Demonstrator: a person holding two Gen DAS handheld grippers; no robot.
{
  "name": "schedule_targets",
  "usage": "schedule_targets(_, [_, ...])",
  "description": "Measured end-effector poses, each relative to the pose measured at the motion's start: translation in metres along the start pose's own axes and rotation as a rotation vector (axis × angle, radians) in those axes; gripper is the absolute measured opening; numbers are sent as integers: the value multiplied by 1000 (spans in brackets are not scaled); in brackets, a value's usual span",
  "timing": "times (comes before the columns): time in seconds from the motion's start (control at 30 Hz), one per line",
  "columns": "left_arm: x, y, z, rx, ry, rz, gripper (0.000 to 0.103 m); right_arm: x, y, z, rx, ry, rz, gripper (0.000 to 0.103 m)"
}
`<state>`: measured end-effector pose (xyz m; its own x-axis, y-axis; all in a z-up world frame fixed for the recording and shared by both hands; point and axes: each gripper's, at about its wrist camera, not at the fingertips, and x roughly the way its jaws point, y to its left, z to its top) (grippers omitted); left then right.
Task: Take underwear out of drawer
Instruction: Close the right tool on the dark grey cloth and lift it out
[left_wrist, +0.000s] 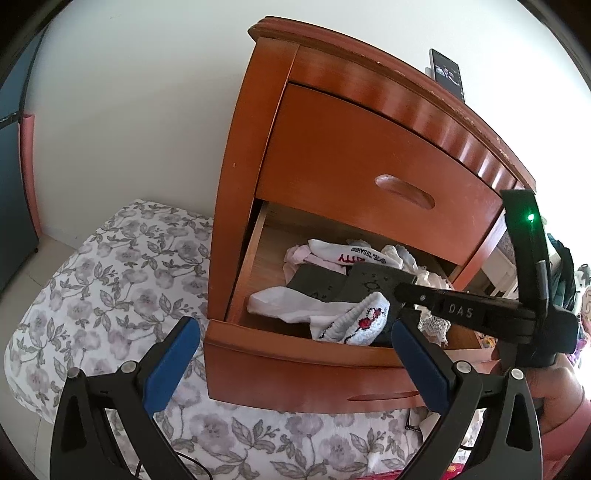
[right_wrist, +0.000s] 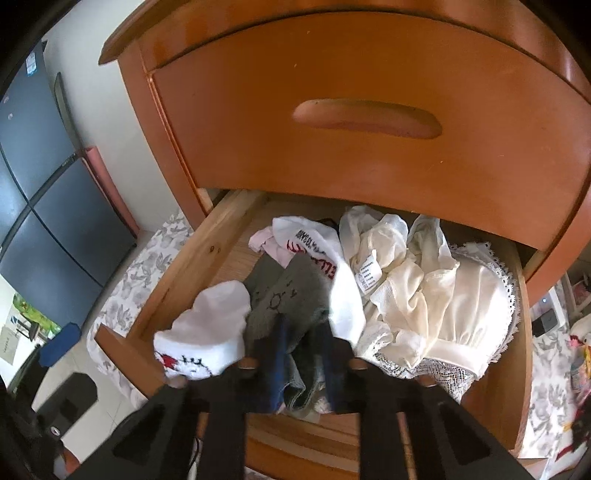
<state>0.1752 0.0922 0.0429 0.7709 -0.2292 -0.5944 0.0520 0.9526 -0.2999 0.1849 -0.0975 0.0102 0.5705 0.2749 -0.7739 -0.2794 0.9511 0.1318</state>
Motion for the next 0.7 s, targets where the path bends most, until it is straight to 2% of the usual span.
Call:
schedule_targets(0.3, [-1,-2,-1,1,0,5,103,-31,5,1,-29,-82,25,6])
schedule_targets(0.7, [-9,-10,0,10,4,8,103,-94,-3,14,-2,-235,26,6])
